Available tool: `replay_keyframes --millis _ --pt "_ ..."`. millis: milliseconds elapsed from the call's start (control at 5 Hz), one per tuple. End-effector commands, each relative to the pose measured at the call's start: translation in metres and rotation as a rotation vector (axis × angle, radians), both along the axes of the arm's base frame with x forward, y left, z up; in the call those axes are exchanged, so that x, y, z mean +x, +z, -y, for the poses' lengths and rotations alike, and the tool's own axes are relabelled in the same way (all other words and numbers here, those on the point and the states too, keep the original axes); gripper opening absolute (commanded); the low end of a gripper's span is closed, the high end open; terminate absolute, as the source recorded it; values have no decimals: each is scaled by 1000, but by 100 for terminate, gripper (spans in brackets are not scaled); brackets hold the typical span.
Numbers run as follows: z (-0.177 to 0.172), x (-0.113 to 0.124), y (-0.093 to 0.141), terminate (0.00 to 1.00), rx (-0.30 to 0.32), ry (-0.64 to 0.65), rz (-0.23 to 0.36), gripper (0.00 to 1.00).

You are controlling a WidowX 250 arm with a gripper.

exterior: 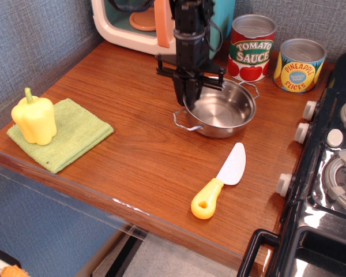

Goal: Move the pot between the pepper and microwave.

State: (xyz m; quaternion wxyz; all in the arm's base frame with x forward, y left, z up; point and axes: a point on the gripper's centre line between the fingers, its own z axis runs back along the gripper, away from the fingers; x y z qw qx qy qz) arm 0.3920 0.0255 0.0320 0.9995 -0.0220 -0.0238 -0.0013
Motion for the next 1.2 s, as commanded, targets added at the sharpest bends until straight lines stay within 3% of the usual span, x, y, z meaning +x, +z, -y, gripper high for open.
replay_keyframes --millis 0,400,1000 --pt "-63 13 98 0 22 123 196 0" --pt "-151 13 96 0 130 279 149 0" --pt "-207 -10 57 0 269 317 -27 0"
